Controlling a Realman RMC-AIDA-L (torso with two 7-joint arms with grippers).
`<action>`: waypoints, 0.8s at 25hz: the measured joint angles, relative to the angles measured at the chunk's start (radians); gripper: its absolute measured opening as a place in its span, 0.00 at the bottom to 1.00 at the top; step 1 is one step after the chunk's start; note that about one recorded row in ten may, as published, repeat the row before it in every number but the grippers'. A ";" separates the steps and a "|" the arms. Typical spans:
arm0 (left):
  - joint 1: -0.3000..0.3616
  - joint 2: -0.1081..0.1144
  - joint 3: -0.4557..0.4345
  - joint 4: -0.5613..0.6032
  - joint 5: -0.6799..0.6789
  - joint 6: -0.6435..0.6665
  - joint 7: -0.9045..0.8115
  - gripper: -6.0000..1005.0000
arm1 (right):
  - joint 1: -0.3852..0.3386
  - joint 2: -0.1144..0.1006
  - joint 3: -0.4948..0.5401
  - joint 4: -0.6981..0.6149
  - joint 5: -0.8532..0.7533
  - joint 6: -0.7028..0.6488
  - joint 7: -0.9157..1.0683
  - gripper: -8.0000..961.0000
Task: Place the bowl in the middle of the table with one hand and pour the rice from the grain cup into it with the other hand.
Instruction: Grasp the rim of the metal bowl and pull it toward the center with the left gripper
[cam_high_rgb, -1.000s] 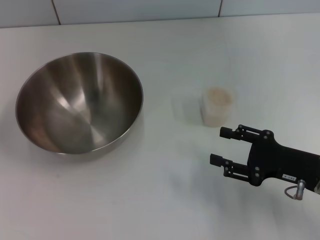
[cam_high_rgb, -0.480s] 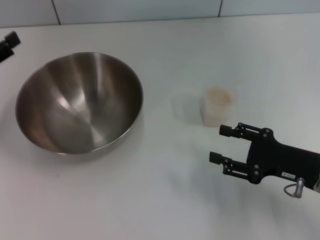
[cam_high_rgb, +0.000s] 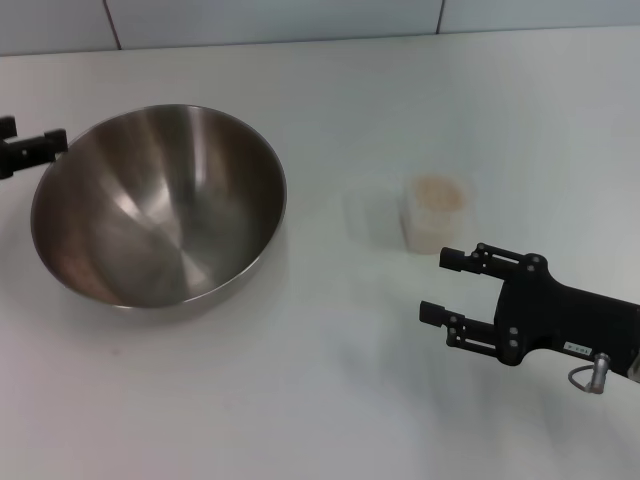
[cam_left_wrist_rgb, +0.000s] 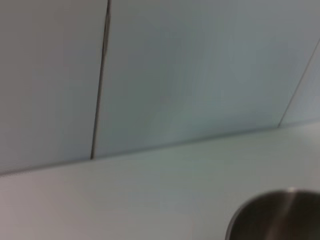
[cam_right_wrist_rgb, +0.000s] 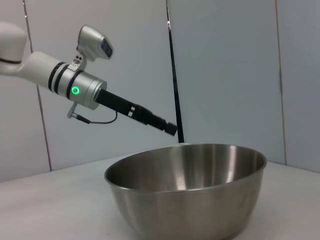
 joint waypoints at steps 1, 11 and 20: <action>-0.002 0.000 0.016 0.016 0.033 0.000 -0.030 0.78 | 0.000 0.000 0.000 0.000 0.000 0.001 0.000 0.72; -0.034 -0.001 0.107 0.081 0.231 0.004 -0.208 0.78 | 0.005 -0.001 0.000 -0.001 0.000 0.011 0.000 0.72; -0.083 -0.002 0.117 0.074 0.354 0.035 -0.279 0.76 | 0.007 -0.002 0.000 0.000 0.000 0.012 0.000 0.72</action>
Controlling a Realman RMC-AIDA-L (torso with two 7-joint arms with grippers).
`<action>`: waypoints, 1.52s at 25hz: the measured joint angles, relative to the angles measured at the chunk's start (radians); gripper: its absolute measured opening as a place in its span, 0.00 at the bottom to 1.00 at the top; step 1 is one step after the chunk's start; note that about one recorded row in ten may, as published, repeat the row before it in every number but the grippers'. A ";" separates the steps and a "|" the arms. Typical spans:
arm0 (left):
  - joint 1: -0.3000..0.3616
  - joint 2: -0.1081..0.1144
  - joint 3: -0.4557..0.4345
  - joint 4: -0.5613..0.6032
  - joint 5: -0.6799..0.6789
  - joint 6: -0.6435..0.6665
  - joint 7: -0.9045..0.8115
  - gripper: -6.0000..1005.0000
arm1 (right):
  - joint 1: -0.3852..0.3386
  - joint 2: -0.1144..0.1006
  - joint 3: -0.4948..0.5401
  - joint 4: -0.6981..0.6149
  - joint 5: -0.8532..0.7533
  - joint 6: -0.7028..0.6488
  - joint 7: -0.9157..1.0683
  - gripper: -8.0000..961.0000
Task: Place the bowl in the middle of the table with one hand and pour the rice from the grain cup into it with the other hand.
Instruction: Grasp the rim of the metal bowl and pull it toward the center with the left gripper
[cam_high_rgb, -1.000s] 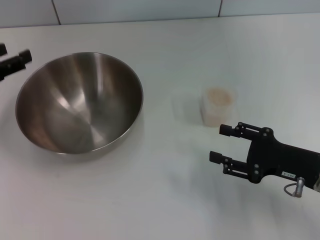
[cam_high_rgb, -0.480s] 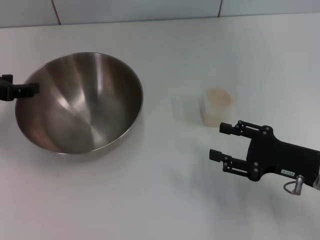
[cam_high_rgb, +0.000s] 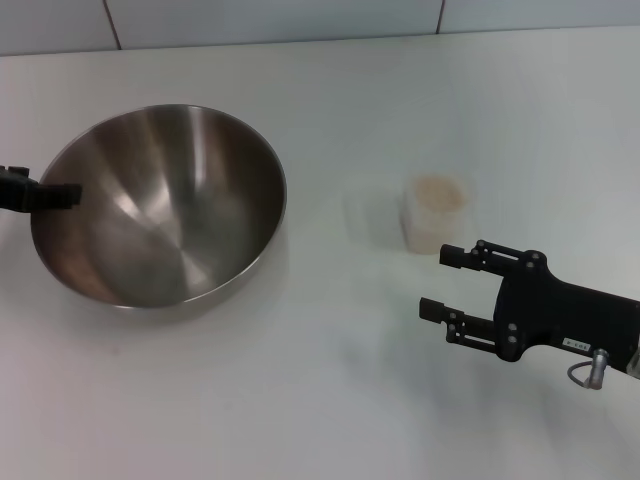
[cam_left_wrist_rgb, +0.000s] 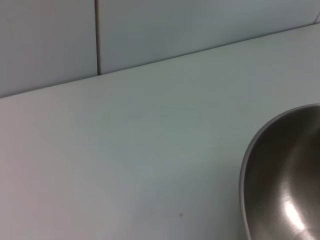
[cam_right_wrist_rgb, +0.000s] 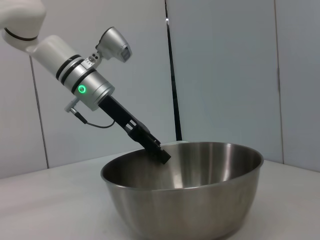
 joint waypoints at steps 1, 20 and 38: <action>-0.001 0.000 0.000 0.000 0.001 0.000 0.000 0.76 | 0.000 0.000 0.000 0.000 0.000 0.000 0.000 0.72; -0.016 0.002 0.000 -0.007 0.012 0.007 -0.010 0.72 | 0.007 0.002 0.000 0.004 0.000 0.012 0.000 0.72; -0.084 0.005 -0.014 -0.058 0.091 0.022 -0.041 0.23 | 0.010 0.002 0.000 0.005 0.000 0.013 0.000 0.72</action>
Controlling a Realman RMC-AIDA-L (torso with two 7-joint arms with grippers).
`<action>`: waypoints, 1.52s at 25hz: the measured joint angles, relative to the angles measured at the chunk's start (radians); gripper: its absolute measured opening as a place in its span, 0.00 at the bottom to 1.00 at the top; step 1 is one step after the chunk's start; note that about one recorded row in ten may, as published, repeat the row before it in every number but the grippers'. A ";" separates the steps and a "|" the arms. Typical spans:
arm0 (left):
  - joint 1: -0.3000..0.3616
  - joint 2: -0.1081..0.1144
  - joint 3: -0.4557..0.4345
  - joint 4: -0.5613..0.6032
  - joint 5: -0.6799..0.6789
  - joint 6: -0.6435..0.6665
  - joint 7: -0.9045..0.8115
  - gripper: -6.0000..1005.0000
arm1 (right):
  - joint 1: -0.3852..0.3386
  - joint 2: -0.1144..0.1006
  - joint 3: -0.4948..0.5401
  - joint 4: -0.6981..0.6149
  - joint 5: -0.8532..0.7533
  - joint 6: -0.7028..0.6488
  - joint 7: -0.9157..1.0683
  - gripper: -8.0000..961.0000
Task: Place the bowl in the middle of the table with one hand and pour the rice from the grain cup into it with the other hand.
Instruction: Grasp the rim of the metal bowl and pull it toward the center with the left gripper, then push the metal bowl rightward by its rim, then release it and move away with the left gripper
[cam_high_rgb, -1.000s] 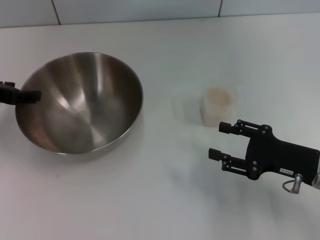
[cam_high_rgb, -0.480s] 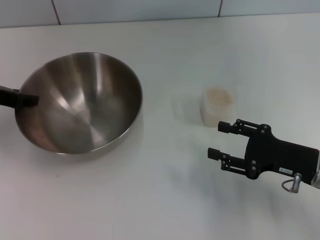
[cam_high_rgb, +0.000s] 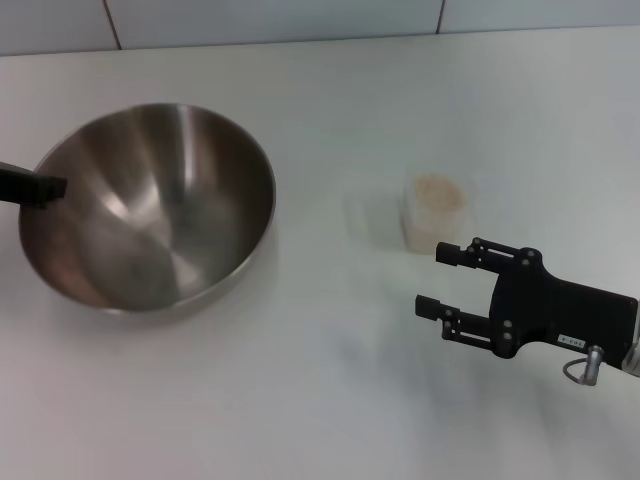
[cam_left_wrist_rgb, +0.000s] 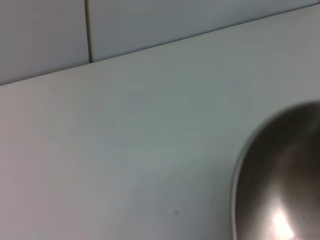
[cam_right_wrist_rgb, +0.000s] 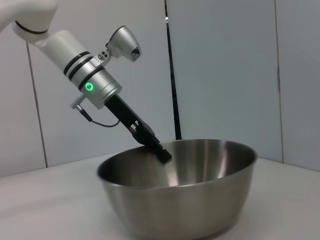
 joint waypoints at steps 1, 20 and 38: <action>0.000 0.000 0.000 0.000 0.000 0.000 0.000 0.19 | 0.000 0.000 0.000 0.000 0.000 0.000 0.000 0.72; -0.113 0.003 -0.126 -0.011 -0.016 0.125 -0.002 0.03 | 0.004 0.000 0.000 0.000 0.000 0.013 0.000 0.72; -0.295 -0.004 -0.117 -0.209 -0.040 0.109 -0.001 0.03 | -0.004 -0.002 -0.009 -0.002 -0.001 0.003 0.000 0.72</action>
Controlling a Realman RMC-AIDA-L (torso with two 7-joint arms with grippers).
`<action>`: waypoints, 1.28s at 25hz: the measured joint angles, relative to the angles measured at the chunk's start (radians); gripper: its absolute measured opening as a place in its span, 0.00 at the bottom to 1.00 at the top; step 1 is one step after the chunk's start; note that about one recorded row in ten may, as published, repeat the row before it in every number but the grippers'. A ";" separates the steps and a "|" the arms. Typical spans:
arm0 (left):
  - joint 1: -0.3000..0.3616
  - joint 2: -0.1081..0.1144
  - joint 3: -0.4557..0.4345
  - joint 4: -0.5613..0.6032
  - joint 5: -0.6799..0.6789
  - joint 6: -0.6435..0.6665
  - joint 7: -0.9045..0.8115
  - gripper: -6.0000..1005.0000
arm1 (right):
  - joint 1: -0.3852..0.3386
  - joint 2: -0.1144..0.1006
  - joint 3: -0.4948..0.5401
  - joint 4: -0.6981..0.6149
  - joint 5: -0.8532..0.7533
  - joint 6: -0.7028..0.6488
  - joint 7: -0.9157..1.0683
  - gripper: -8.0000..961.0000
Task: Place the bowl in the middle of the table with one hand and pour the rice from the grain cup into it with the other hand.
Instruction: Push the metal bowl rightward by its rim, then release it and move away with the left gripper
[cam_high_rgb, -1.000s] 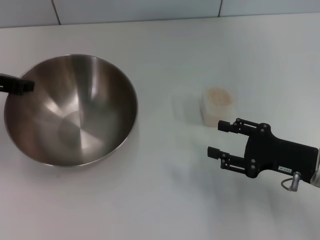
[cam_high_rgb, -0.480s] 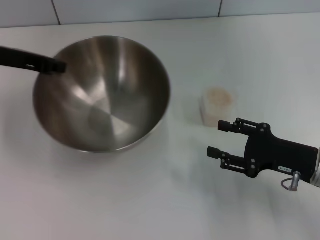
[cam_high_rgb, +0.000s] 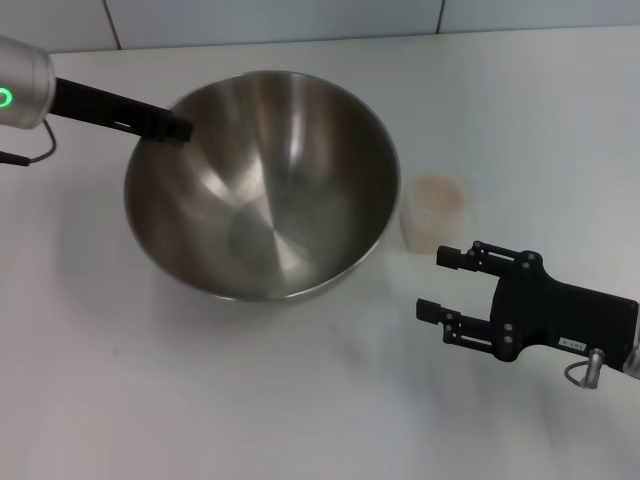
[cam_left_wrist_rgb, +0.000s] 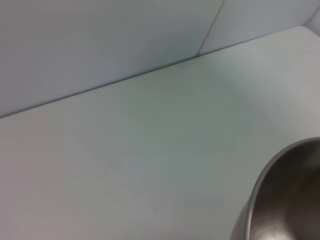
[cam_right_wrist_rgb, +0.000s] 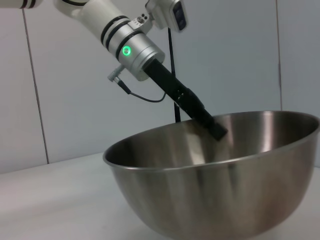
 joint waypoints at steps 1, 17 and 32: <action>-0.005 0.000 0.001 -0.012 0.000 -0.007 0.001 0.03 | -0.001 0.000 0.000 0.000 -0.001 0.000 0.000 0.72; -0.031 -0.002 0.056 -0.112 -0.009 -0.070 0.004 0.03 | -0.011 -0.002 -0.002 -0.003 -0.008 -0.002 0.000 0.72; -0.048 -0.004 0.118 -0.159 -0.013 -0.132 0.001 0.03 | -0.009 -0.002 -0.004 -0.003 -0.008 -0.002 0.000 0.72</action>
